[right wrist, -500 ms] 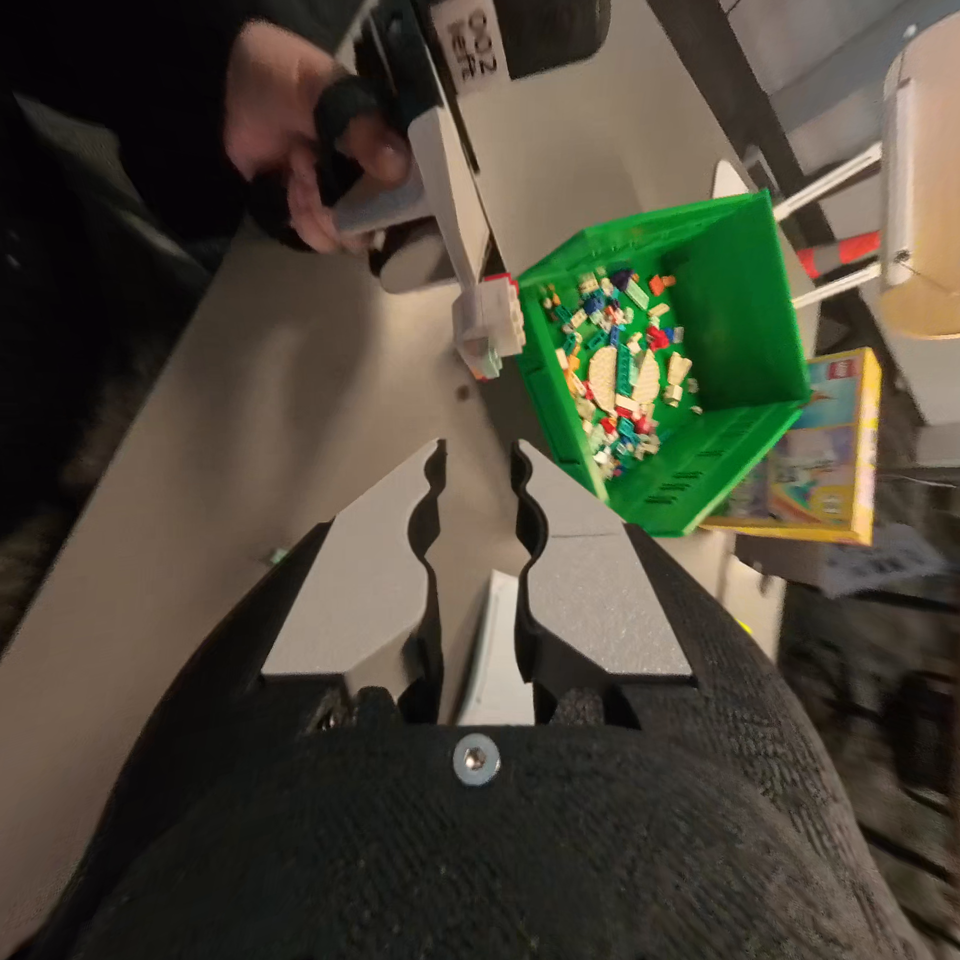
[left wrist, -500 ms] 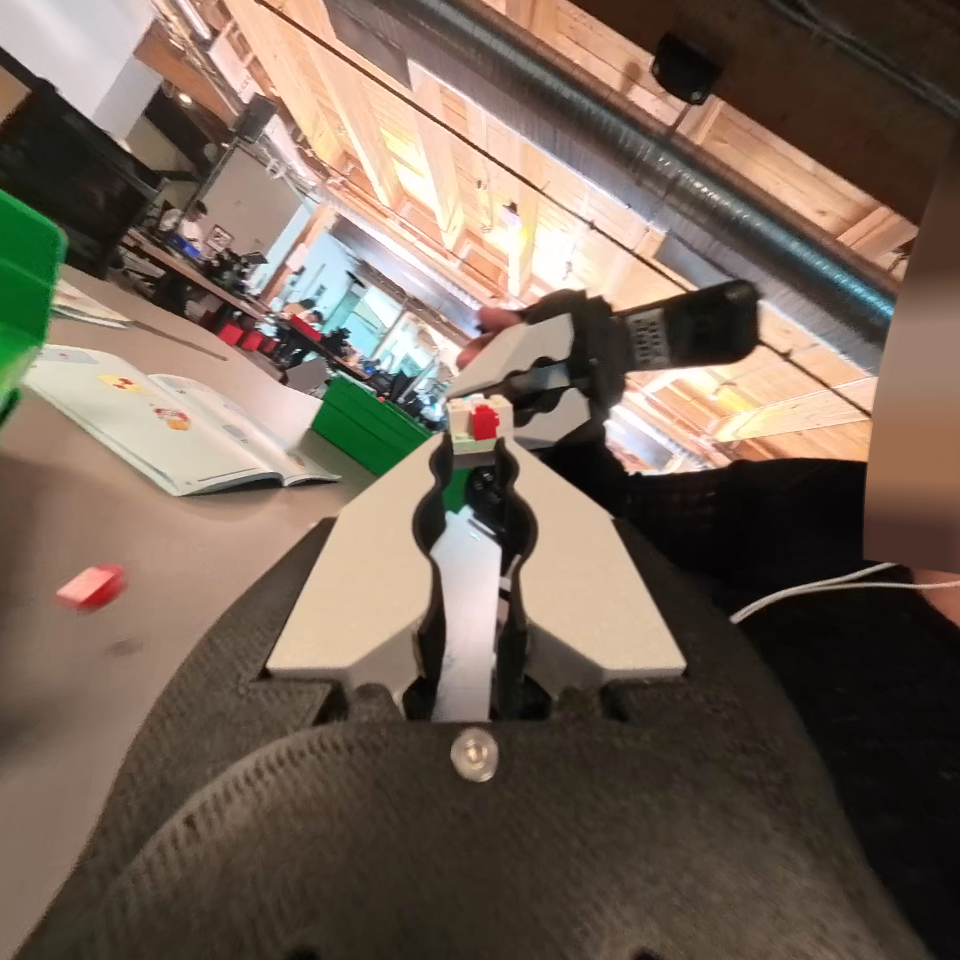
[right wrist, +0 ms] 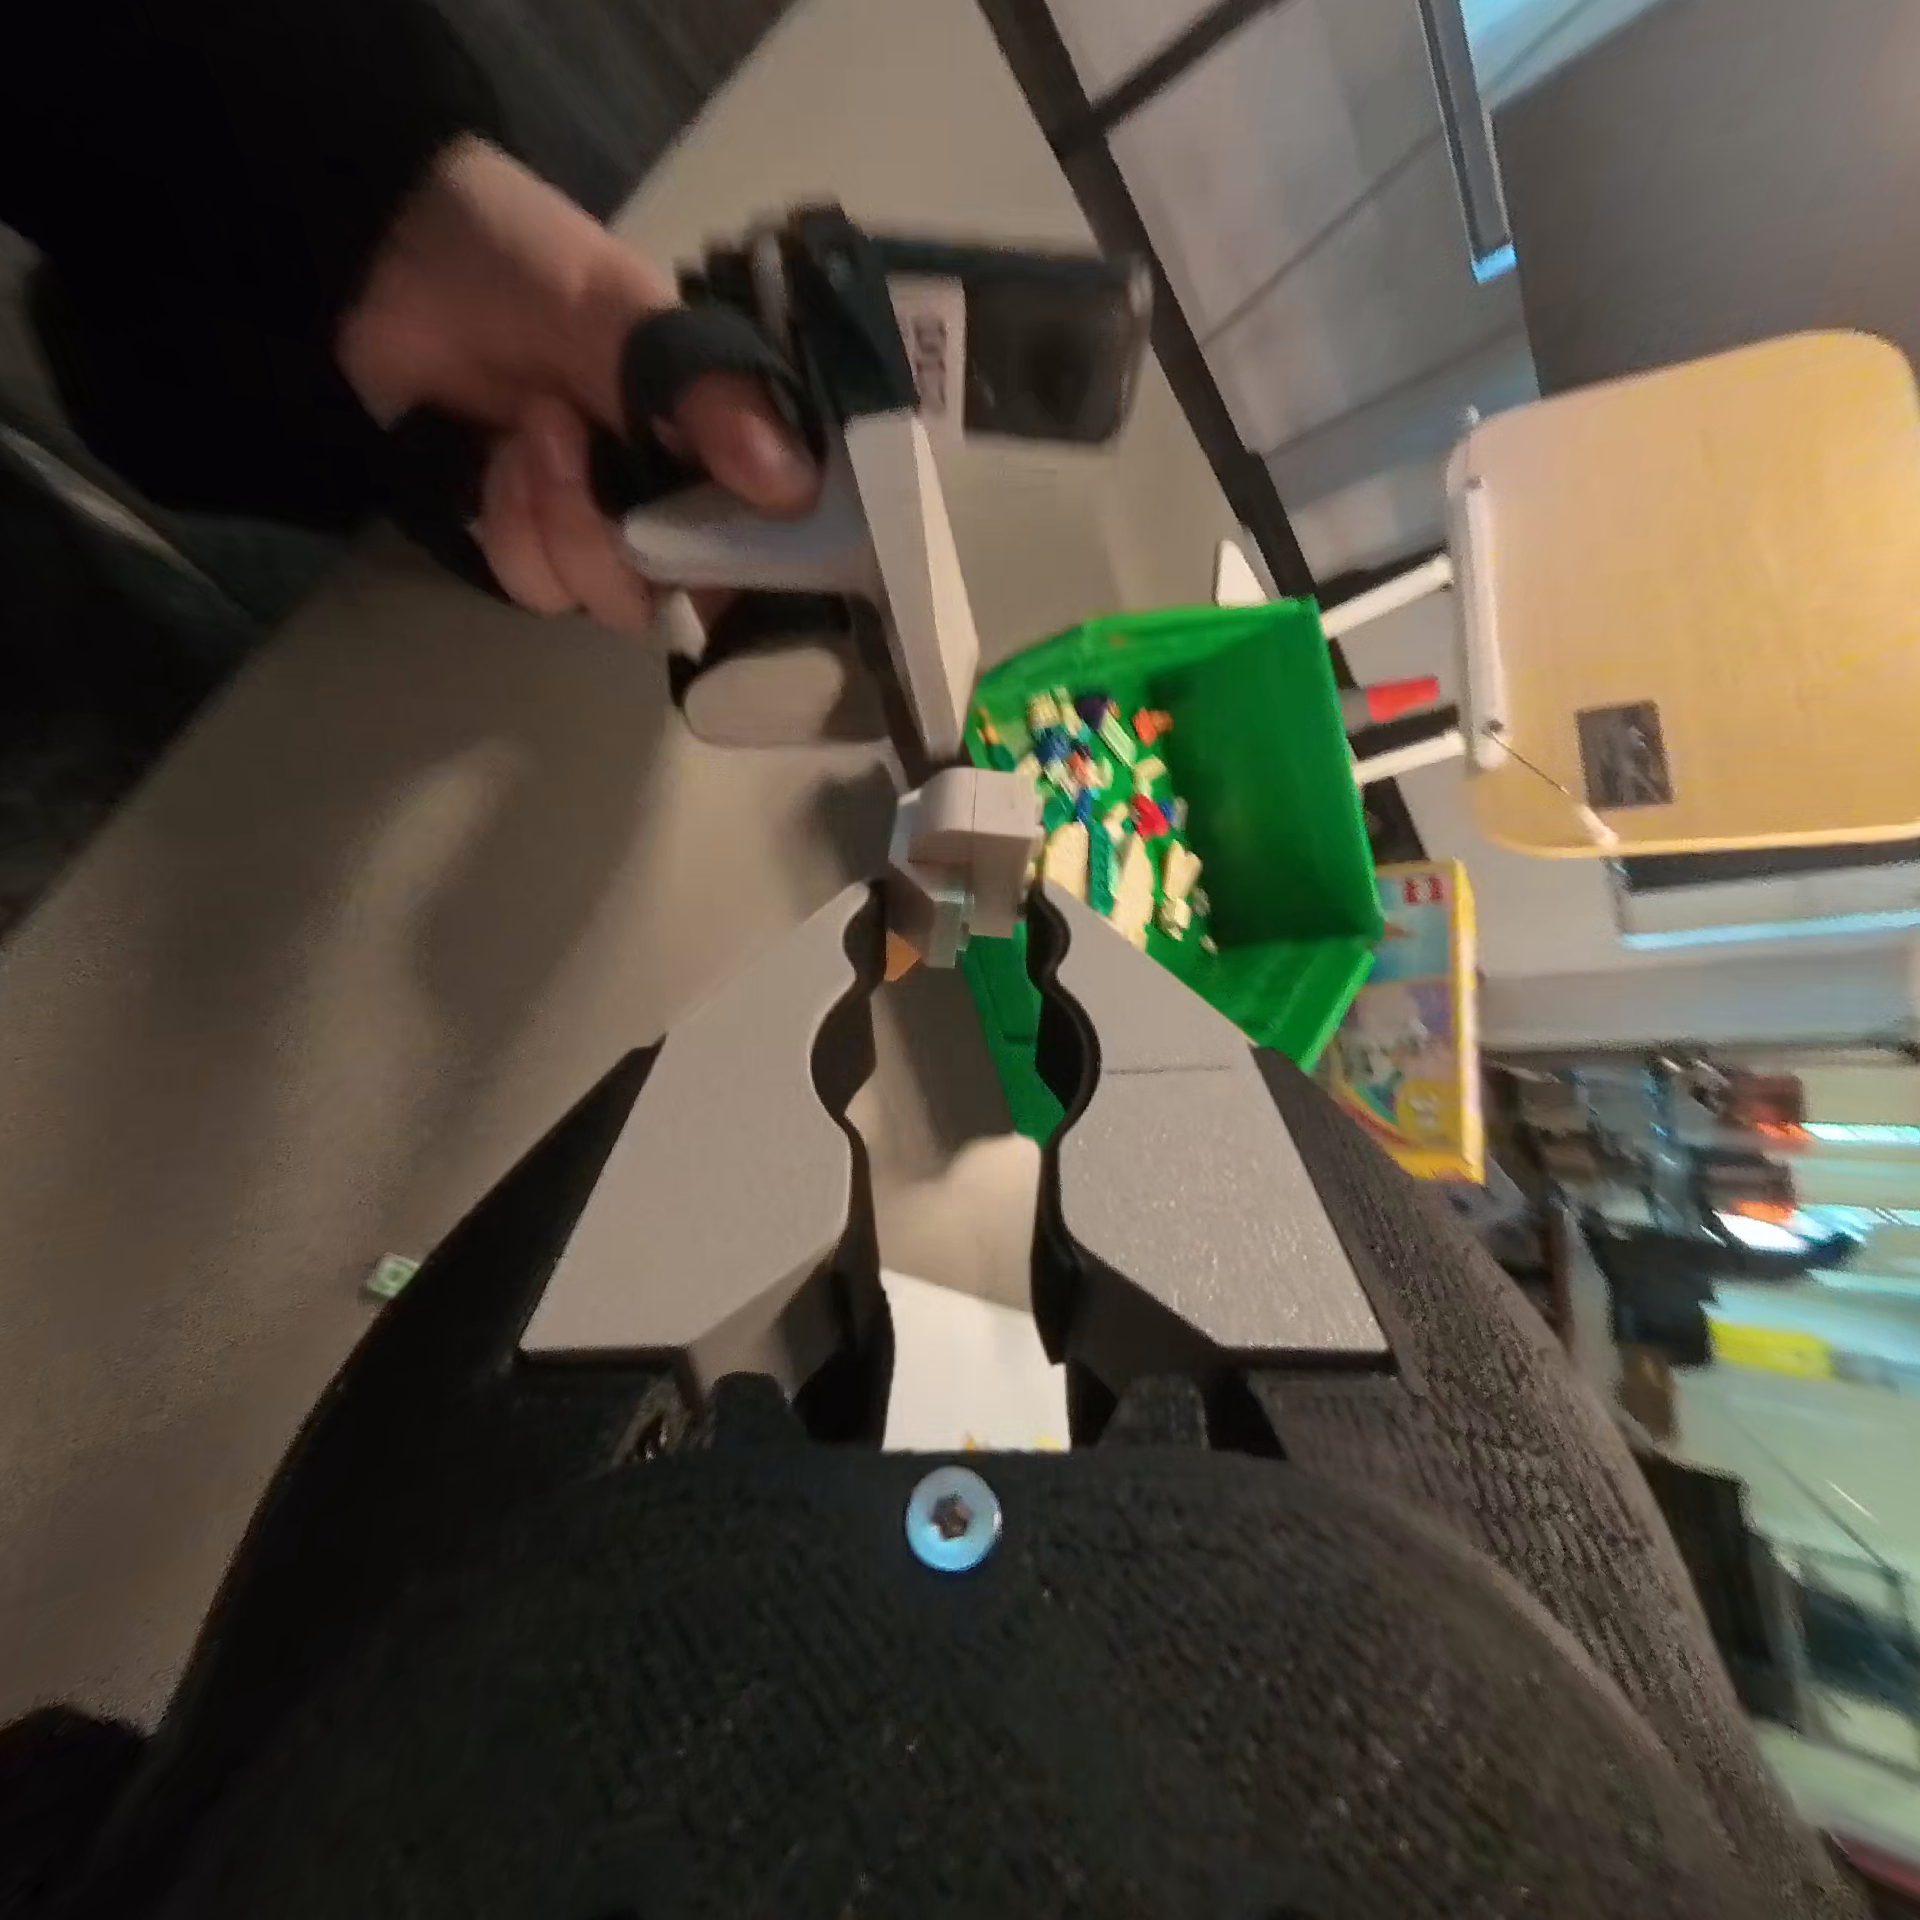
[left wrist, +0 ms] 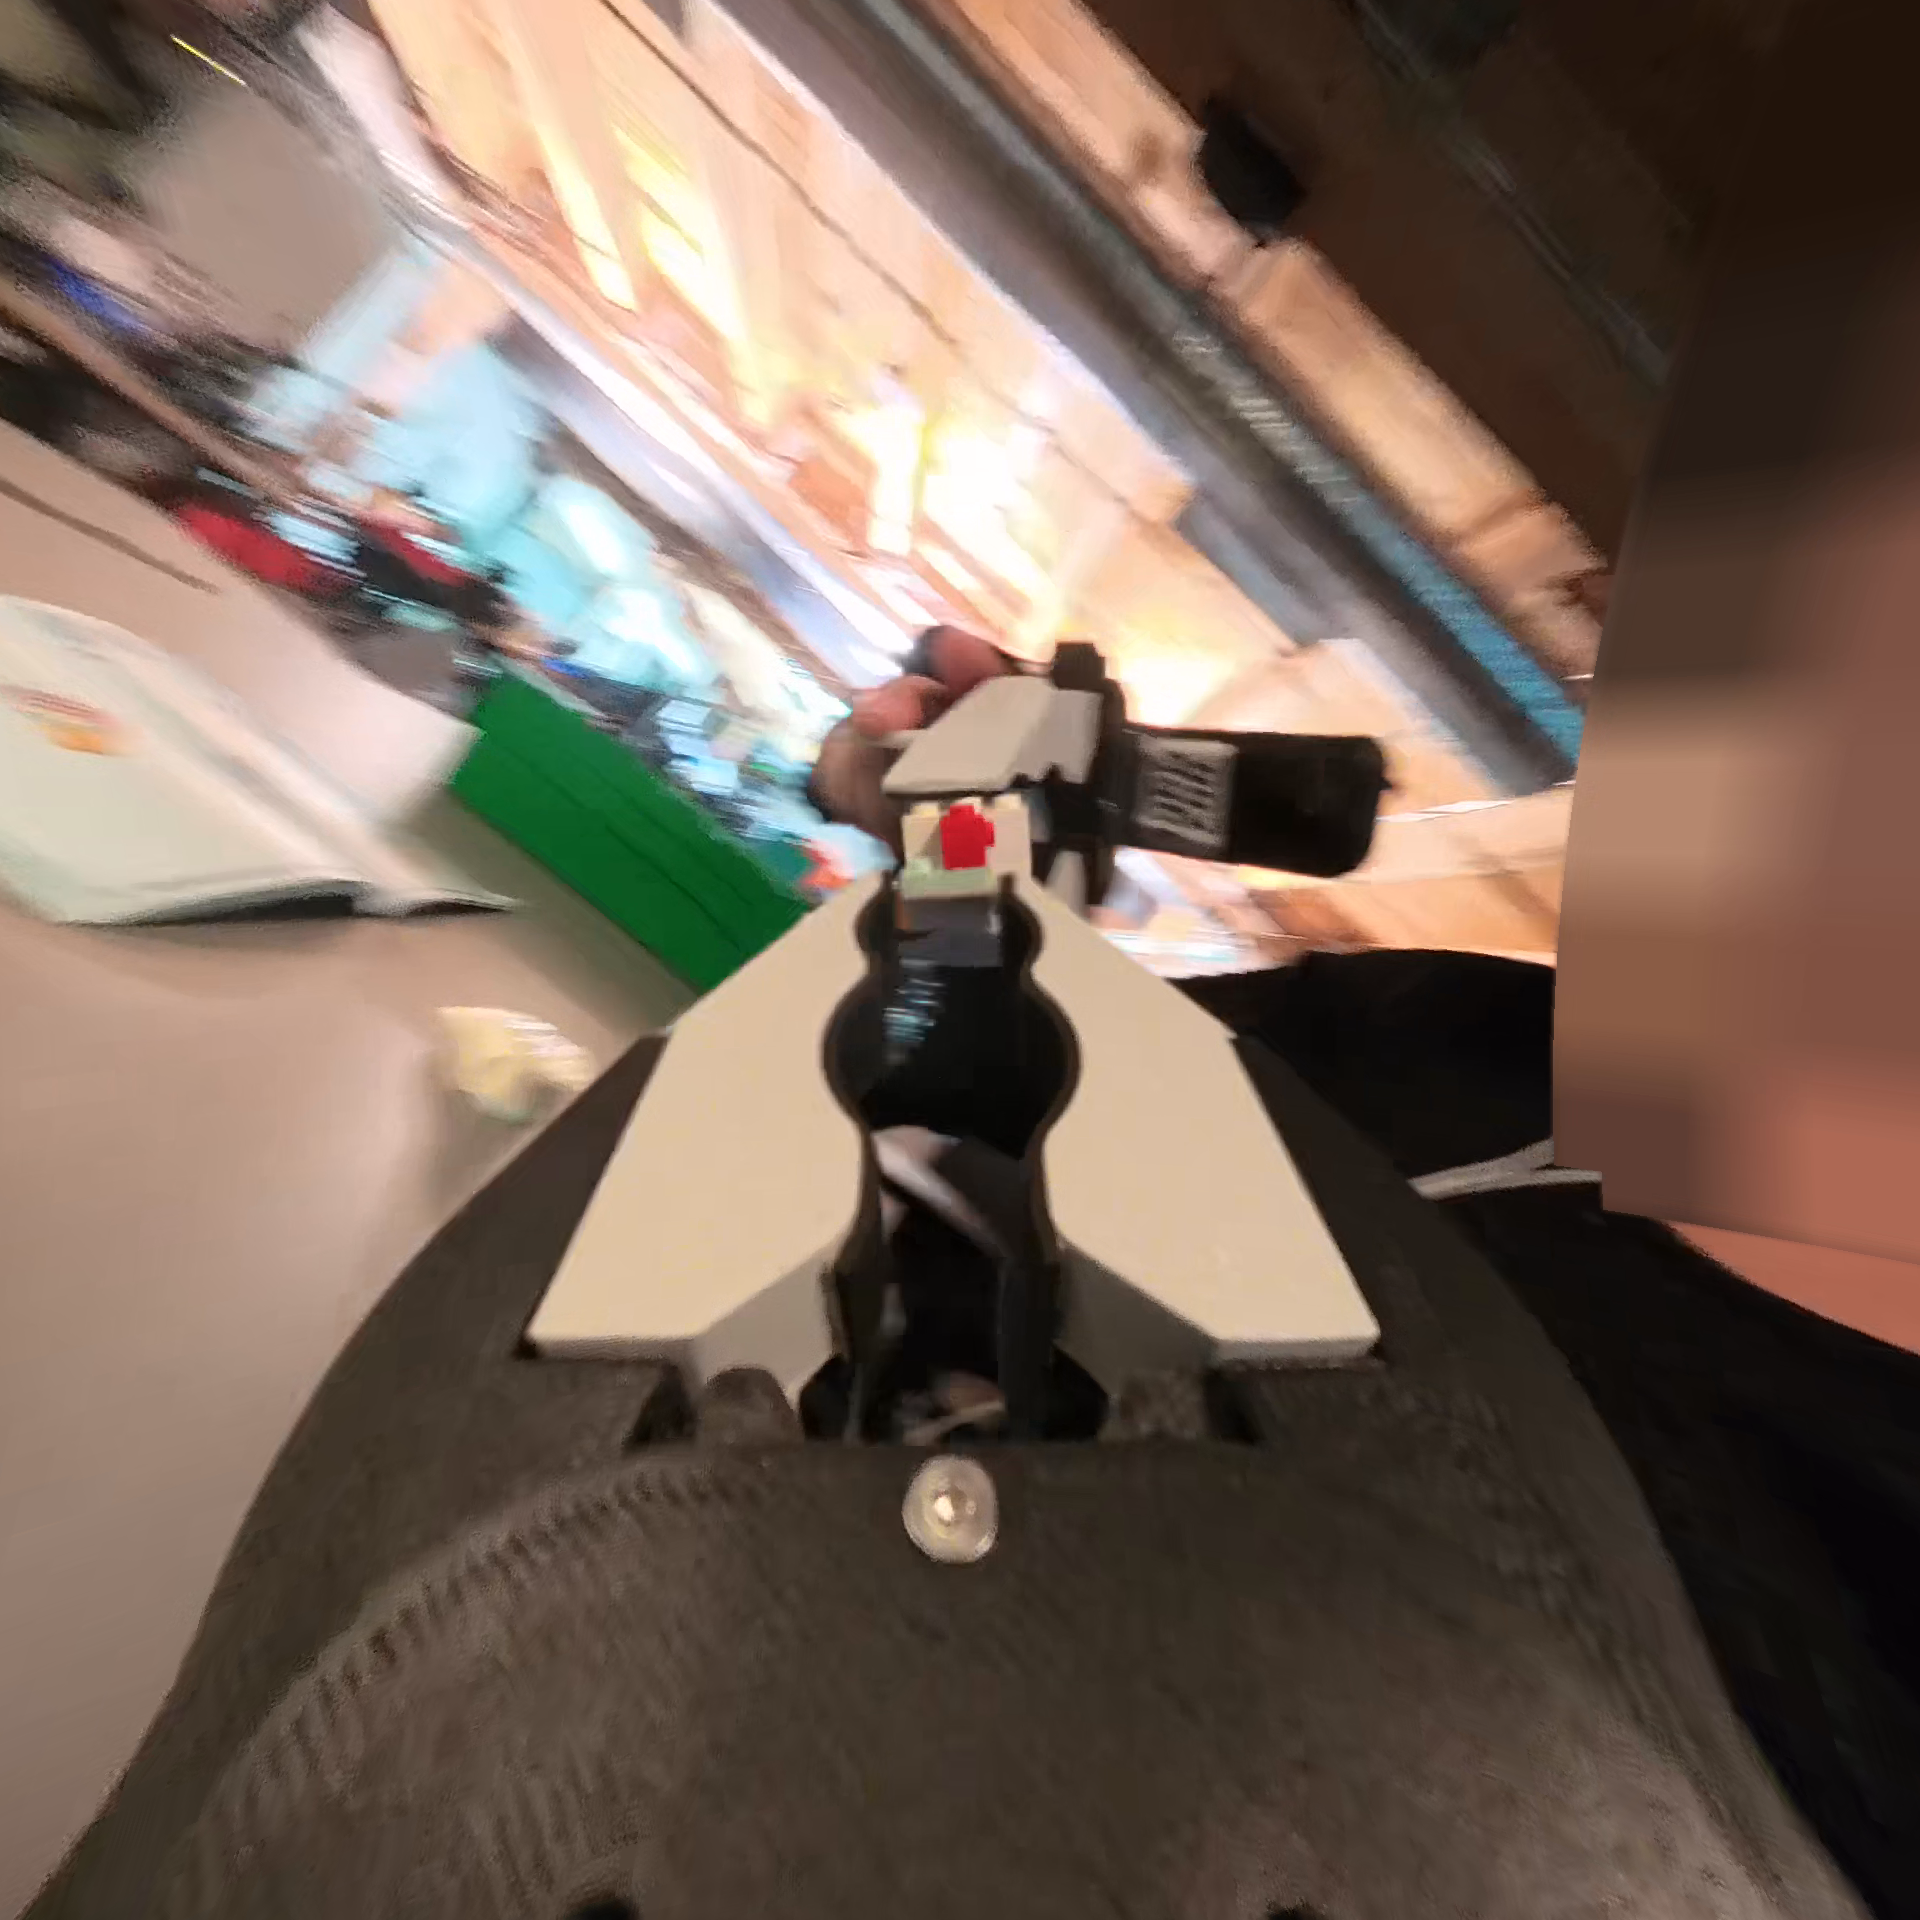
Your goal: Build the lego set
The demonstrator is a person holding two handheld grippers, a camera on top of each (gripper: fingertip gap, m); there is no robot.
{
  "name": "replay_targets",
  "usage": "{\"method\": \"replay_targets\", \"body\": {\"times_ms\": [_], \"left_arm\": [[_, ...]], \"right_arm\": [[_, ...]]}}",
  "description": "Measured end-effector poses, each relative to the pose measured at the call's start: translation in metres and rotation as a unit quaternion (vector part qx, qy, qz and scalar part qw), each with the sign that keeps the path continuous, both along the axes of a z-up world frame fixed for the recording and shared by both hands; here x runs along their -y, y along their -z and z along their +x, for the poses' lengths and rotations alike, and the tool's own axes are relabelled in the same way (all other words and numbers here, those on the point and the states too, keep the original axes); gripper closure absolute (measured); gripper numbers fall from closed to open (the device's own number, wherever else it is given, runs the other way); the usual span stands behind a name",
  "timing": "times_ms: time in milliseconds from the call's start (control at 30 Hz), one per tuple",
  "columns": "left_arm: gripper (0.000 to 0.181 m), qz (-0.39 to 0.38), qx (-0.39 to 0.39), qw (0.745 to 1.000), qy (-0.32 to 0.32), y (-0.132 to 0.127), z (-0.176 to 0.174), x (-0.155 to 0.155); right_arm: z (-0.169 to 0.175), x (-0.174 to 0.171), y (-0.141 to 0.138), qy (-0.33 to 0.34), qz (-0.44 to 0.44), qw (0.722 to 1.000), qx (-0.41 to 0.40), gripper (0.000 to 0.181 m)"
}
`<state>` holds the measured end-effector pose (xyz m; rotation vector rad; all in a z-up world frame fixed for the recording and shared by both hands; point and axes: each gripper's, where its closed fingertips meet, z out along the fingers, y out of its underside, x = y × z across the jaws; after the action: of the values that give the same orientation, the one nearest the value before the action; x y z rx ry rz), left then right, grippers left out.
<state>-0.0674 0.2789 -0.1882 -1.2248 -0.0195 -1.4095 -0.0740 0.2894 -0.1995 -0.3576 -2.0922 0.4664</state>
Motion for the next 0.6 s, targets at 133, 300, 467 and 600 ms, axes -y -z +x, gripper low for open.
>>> {"method": "replay_targets", "body": {"times_ms": [133, 300, 467, 600], "left_arm": [[0.141, -0.017, -0.094, 0.988, -0.118, 0.008, -0.015, -0.007], [0.146, -0.053, -0.211, 0.948, -0.23, 0.017, -0.02, -0.012], [0.154, -0.07, -0.264, 0.922, -0.273, 0.026, -0.024, -0.013], [0.157, -0.077, -0.277, 0.909, -0.302, 0.03, -0.033, -0.012]], "right_arm": [[-0.008, -0.019, 0.009, 0.057, 0.103, 0.993, -0.013, 0.156], [-0.019, -0.019, 0.015, 0.076, 0.182, 0.98, -0.029, 0.156], [-0.03, -0.018, 0.021, 0.095, 0.219, 0.97, -0.035, 0.156], [-0.038, -0.018, 0.023, 0.11, 0.256, 0.959, -0.045, 0.156]]}}
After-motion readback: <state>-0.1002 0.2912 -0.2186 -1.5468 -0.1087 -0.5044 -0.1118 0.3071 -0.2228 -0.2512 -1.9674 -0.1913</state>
